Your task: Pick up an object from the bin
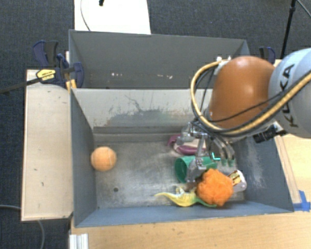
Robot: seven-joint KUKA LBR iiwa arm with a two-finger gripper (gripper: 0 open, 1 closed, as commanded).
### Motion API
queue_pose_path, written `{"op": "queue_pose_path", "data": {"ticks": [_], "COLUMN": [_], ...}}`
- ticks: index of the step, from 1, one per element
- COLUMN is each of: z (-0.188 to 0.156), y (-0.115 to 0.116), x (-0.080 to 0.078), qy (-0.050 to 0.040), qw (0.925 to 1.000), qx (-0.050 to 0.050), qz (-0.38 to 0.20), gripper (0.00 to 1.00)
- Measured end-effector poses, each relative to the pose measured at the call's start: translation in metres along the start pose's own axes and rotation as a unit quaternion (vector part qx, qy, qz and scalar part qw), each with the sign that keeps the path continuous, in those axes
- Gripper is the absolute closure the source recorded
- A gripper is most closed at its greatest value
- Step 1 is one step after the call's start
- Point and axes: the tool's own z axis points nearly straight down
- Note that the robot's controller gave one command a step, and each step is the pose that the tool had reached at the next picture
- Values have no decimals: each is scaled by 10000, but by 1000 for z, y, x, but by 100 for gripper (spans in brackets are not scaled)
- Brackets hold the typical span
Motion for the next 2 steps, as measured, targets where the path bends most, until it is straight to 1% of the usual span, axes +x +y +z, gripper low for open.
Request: {"op": "queue_pose_path", "data": {"ticks": [1,2], "z": [-4,29], "y": [0,-15], "x": [-2,5], "qy": [-40,-73], "qw": [10000,9994], "qx": [-2,-4], "qz": [7,-338], "gripper": [0,0]}}
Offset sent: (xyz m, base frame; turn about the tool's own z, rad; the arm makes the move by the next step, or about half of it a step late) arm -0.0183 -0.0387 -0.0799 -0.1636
